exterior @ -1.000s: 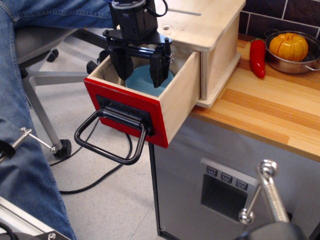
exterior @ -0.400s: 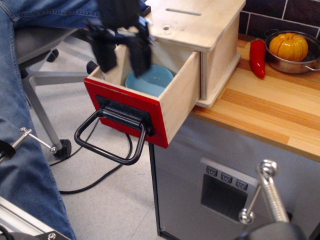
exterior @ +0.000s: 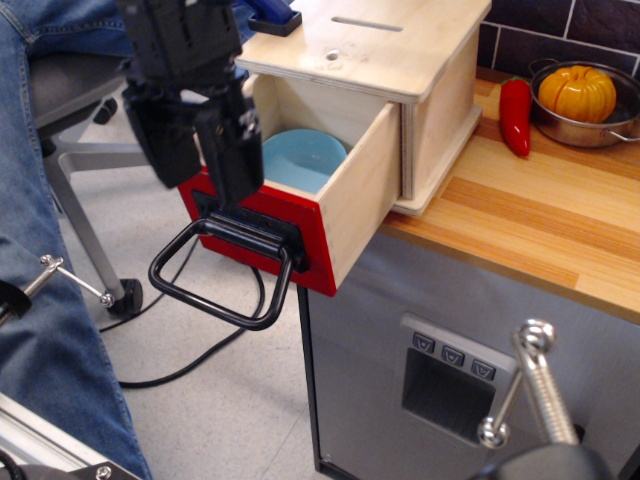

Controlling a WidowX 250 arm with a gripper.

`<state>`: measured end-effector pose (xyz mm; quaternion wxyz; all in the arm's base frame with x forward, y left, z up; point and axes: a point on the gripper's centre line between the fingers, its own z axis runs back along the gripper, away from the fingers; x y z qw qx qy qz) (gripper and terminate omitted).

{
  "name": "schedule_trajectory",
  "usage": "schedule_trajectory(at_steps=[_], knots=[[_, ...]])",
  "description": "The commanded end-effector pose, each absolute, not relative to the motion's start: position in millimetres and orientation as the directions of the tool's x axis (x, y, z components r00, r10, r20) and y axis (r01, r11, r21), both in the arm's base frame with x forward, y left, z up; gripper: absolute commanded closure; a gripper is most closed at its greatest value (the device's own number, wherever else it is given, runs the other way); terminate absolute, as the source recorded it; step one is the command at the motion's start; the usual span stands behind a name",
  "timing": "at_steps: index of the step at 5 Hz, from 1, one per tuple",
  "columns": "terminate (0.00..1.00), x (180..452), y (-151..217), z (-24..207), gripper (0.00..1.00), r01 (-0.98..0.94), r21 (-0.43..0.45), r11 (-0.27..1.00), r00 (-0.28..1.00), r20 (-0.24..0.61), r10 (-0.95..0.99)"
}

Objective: Close drawer of box

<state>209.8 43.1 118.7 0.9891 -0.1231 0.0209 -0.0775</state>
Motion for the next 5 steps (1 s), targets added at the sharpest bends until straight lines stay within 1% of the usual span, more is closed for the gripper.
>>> schedule_trajectory(at_steps=[1, 2, 3, 4, 5], knots=[[0.0, 209.2, 41.6, 92.3, 0.0, 0.148, -0.132, 0.98, 0.989, 0.02, -0.146], [0.0, 223.4, 45.6, 83.9, 0.0, 0.121, -0.101, 0.987, 0.993, 0.01, -0.121], [0.0, 239.8, 48.3, 77.2, 0.0, 0.101, -0.062, 0.993, 0.994, 0.036, -0.099], [0.0, 259.4, 55.6, 78.4, 0.0, 0.109, -0.031, 0.994, 0.994, 0.029, -0.108], [0.0, 273.5, 60.6, 81.0, 0.0, 0.103, -0.027, 0.994, 0.993, 0.059, -0.102]])
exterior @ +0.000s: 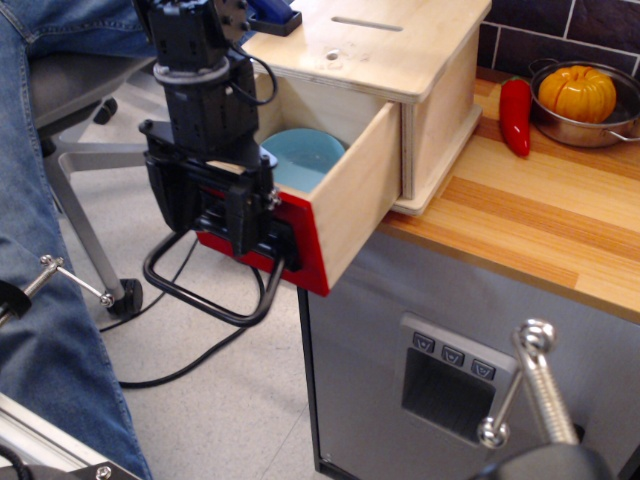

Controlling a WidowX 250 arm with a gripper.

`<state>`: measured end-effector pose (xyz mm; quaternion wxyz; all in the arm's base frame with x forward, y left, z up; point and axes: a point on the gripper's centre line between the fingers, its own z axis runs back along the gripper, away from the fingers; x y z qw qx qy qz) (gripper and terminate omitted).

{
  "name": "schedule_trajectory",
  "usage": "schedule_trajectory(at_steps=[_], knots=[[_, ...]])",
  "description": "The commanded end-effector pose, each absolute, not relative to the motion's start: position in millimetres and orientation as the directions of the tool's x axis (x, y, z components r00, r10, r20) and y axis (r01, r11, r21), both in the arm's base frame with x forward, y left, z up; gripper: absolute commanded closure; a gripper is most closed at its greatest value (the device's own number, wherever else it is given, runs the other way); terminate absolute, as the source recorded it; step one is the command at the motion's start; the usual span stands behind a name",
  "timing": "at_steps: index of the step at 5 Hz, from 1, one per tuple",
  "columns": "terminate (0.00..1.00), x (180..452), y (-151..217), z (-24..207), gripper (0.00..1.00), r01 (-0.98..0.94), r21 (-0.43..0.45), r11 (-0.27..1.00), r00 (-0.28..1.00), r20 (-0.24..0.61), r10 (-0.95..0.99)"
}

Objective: Close drawer of box

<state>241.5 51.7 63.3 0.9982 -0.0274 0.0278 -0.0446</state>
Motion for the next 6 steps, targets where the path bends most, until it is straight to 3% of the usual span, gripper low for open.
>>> schedule_trajectory(at_steps=[1, 4, 6], knots=[[0.0, 293.1, 61.1, 81.0, 0.0, 0.065, -0.006, 0.998, 0.991, 0.116, -0.064], [0.0, 328.0, 64.1, 85.1, 0.0, -0.029, -0.029, 0.999, 0.965, 0.262, 0.035], [0.0, 356.4, 68.7, 83.9, 0.0, -0.044, 0.016, 0.999, 0.98, 0.197, 0.04]])
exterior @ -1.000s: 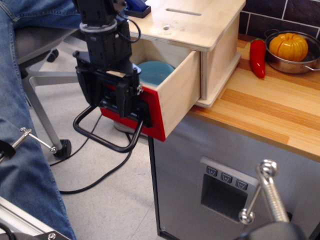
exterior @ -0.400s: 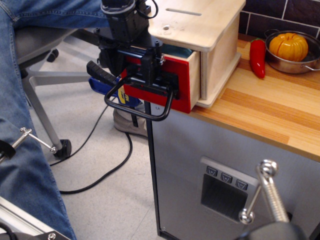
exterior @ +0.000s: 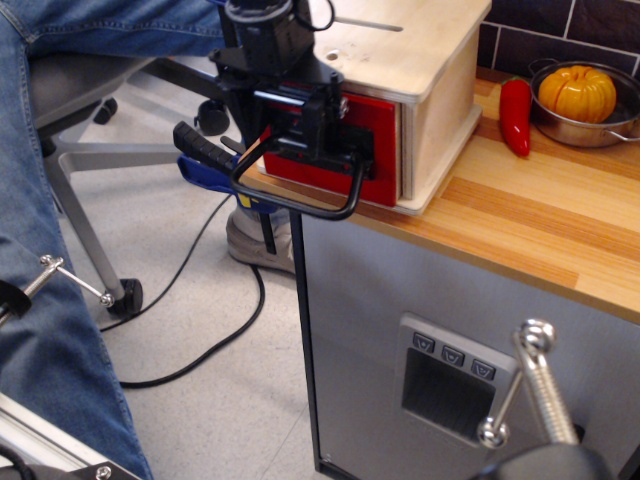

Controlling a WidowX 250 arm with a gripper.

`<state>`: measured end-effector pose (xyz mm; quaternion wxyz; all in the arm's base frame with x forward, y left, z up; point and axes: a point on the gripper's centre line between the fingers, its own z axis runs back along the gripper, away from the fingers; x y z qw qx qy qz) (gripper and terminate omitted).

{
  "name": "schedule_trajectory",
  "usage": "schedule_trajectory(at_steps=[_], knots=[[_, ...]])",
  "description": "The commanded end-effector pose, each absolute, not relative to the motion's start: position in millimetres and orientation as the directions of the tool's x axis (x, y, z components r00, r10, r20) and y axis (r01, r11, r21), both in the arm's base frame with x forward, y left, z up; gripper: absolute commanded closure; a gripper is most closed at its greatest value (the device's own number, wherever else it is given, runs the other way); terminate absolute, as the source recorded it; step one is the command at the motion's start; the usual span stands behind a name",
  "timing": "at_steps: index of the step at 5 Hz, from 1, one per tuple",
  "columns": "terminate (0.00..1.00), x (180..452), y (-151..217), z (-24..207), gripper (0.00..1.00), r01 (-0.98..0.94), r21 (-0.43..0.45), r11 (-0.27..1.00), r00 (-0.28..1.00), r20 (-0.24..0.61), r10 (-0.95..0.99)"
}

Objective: Close drawer of box

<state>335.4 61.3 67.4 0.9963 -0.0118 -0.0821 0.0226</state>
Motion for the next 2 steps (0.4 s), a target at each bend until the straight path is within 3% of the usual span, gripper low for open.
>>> schedule_trajectory(at_steps=[1, 2], knots=[[0.0, 359.1, 72.7, 82.7, 0.0, -0.068, -0.052, 0.996, 0.981, 0.176, 0.076], [1.0, 353.4, 70.9, 84.9, 0.0, -0.058, -0.013, 0.998, 0.98, 0.188, 0.059]])
